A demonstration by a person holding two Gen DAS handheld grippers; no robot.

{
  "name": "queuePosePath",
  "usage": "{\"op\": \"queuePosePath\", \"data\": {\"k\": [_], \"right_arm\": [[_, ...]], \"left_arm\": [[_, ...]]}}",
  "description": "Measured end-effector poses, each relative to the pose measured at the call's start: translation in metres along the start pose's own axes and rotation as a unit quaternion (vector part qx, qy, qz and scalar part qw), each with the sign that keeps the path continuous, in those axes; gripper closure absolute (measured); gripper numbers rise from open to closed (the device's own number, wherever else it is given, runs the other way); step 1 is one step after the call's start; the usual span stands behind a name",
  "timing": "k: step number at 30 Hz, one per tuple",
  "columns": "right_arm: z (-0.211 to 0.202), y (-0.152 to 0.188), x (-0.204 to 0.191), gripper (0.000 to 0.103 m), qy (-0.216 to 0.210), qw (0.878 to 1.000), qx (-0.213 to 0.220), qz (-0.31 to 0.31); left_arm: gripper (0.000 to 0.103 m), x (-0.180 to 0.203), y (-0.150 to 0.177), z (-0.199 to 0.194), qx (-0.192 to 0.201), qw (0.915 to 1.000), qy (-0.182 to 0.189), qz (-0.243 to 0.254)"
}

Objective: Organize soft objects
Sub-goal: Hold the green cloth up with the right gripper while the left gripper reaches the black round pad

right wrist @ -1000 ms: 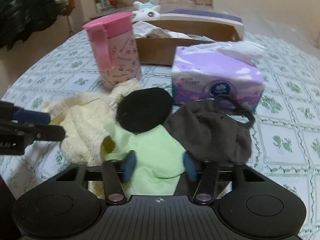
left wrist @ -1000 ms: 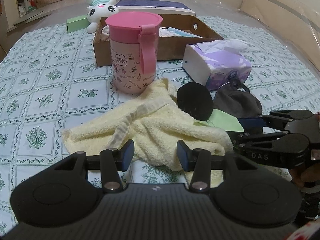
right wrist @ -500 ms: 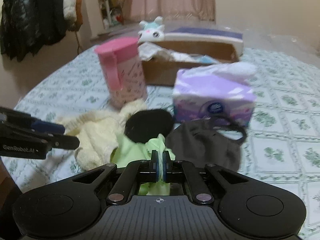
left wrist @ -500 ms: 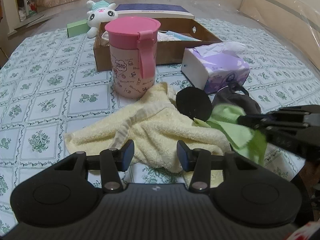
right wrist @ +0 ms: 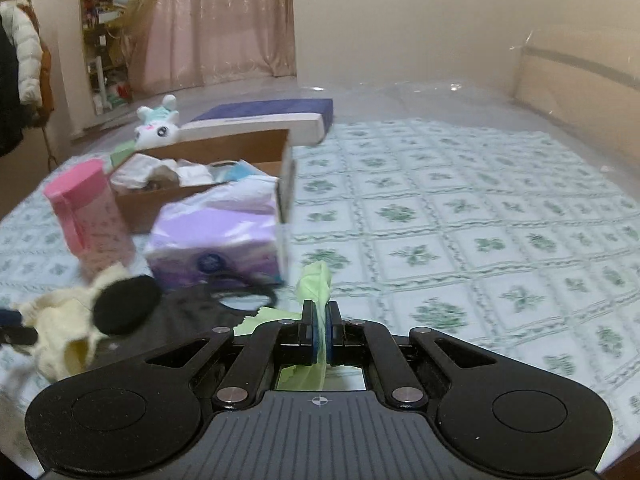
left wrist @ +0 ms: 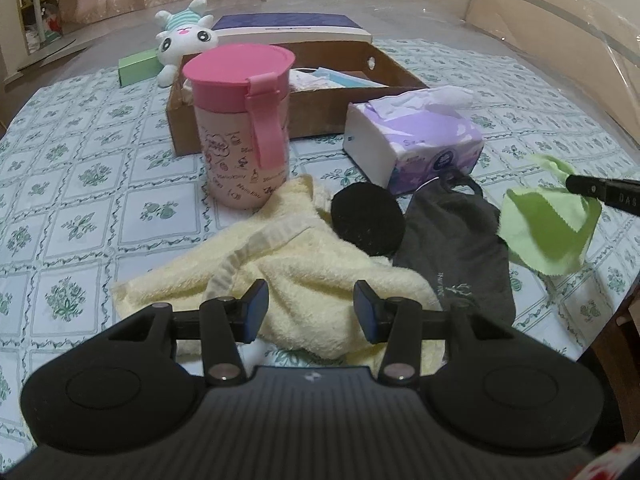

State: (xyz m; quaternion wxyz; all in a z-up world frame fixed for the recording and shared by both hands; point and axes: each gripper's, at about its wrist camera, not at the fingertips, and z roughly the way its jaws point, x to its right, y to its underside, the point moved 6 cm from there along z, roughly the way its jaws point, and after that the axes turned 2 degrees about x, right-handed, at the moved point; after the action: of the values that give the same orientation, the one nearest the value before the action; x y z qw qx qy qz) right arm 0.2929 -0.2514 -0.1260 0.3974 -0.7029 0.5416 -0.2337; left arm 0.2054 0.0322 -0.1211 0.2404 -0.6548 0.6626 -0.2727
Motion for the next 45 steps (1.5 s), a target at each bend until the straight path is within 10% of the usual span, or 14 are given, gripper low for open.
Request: {"op": "queuePosePath", "data": {"k": [16,22,32,39,45], "right_arm": [[0.027,0.052,-0.023,0.098,-0.065,0.992,-0.104,0.017],[0.03,0.05,-0.014,0.059,-0.039,0.994,-0.096,0.023],[0.035,0.048,-0.012,0.048,-0.035,0.995,-0.091,0.033],[0.037,0.056,-0.025,0.049,-0.038,0.996,-0.078,-0.007],[0.036,0.06,-0.032,0.091,-0.055,0.995,-0.073,-0.033]], "left_arm": [[0.06,0.02,-0.008,0.013,-0.007,0.9997,0.02,0.015],[0.06,0.024,-0.009,0.016,-0.007,0.9995,0.023,0.02],[0.06,0.024,-0.01,0.018,-0.007,0.9994,0.025,0.023],[0.06,0.028,-0.01,0.022,-0.009,0.9992,0.028,0.029],[0.06,0.033,-0.015,0.027,-0.007,0.9984,0.032,0.046]]}}
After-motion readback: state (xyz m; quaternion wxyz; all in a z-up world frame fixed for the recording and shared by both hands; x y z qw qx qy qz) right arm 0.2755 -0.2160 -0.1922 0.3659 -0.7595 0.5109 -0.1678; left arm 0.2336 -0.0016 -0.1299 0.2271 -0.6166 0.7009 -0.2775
